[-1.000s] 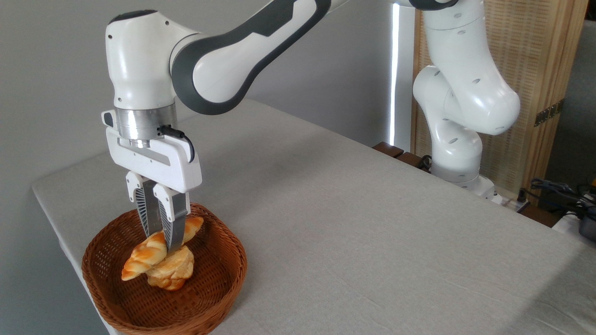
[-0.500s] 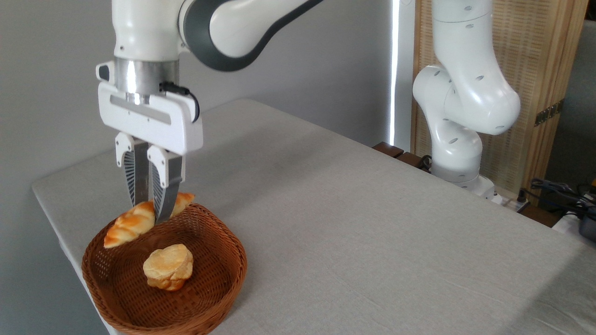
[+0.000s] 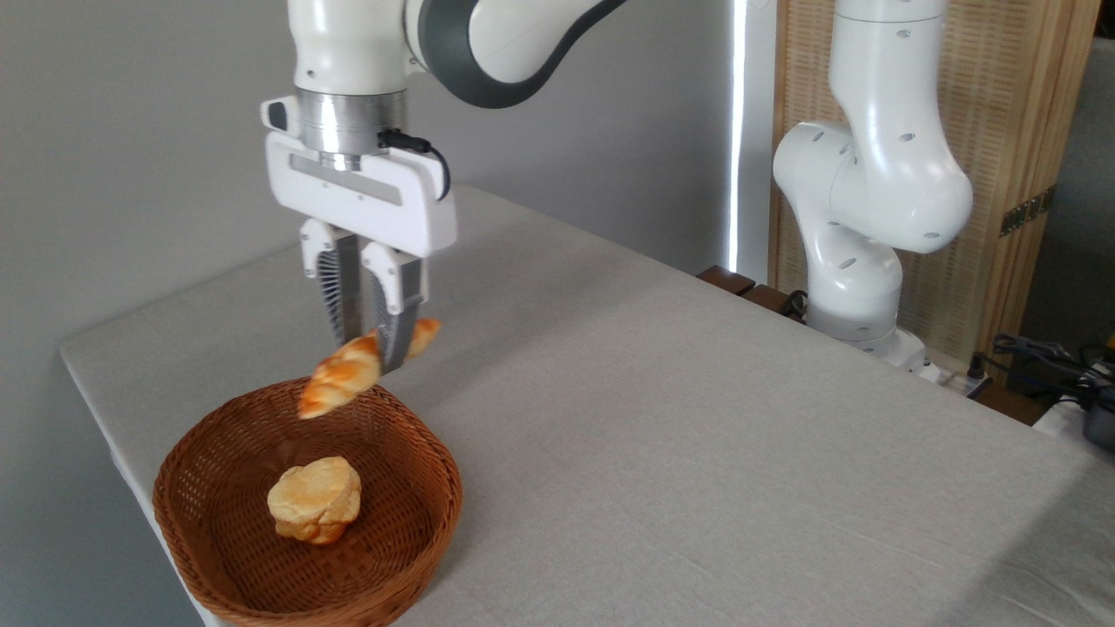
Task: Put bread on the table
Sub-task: 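Lift the braided roll up out of the basket, then move the roll beside the basket, lower it, and open the gripper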
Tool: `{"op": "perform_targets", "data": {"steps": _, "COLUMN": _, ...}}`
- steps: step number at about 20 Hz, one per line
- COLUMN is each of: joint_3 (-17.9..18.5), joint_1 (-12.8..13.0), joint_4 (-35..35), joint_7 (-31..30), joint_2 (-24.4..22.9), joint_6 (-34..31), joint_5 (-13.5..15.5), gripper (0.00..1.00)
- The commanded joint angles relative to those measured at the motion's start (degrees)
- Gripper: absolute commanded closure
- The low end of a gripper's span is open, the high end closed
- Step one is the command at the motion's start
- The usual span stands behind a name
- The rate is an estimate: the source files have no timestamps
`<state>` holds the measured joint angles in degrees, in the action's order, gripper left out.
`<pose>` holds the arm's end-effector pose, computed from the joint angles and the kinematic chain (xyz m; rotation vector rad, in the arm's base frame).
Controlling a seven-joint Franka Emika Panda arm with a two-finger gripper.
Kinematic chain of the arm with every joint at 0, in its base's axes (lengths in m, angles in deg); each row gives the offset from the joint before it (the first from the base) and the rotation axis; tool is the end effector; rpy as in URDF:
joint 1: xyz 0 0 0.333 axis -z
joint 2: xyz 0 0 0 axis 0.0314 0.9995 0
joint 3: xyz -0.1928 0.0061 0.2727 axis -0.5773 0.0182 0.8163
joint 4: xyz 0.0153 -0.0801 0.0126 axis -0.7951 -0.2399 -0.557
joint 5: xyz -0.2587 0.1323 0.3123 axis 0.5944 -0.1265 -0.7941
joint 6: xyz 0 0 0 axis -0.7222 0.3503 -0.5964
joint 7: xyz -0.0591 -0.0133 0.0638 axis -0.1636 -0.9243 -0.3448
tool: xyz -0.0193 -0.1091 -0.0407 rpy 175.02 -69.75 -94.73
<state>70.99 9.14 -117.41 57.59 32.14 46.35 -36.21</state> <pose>0.5784 -0.1496 0.5229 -2.9787 0.8411 -0.3088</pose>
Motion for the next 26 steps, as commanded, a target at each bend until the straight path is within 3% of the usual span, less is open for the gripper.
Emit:
{"op": "perform_targets", "data": {"steps": 1, "joint_3": 0.31, "joint_1": 1.09, "joint_4": -3.08, "joint_7": 5.21, "joint_2": -3.19, "joint_6": -5.71, "joint_5": 4.77, "gripper": 0.45}}
{"op": "perform_targets", "data": {"steps": 5, "joint_3": 0.31, "joint_1": 3.11, "joint_4": -7.03, "joint_7": 8.47, "joint_2": -5.47, "joint_6": -6.87, "joint_5": 8.12, "gripper": 0.45}}
{"op": "perform_targets", "data": {"steps": 8, "joint_3": 0.31, "joint_1": 4.96, "joint_4": -9.05, "joint_7": 9.62, "joint_2": -5.47, "joint_6": -6.26, "joint_5": 8.21, "gripper": 0.45}}
{"op": "perform_targets", "data": {"steps": 9, "joint_3": 0.31, "joint_1": 5.4, "joint_4": -9.23, "joint_7": 9.97, "joint_2": -5.3, "joint_6": -6.08, "joint_5": 8.21, "gripper": 0.39}}
{"op": "perform_targets", "data": {"steps": 11, "joint_3": 0.31, "joint_1": 6.28, "joint_4": -9.5, "joint_7": 10.24, "joint_2": -4.77, "joint_6": -5.03, "joint_5": 7.86, "gripper": 0.03}}
{"op": "perform_targets", "data": {"steps": 12, "joint_3": 0.31, "joint_1": 6.28, "joint_4": -9.5, "joint_7": 10.24, "joint_2": -4.6, "joint_6": -4.33, "joint_5": 7.86, "gripper": 0.0}}
{"op": "perform_targets", "data": {"steps": 17, "joint_3": 0.22, "joint_1": 7.16, "joint_4": -9.32, "joint_7": 10.15, "joint_2": -2.49, "joint_6": -2.57, "joint_5": 7.77, "gripper": 0.0}}
{"op": "perform_targets", "data": {"steps": 26, "joint_3": 0.49, "joint_1": 7.07, "joint_4": -8.71, "joint_7": 9.98, "joint_2": -3.36, "joint_6": -2.39, "joint_5": 7.42, "gripper": 0.0}}
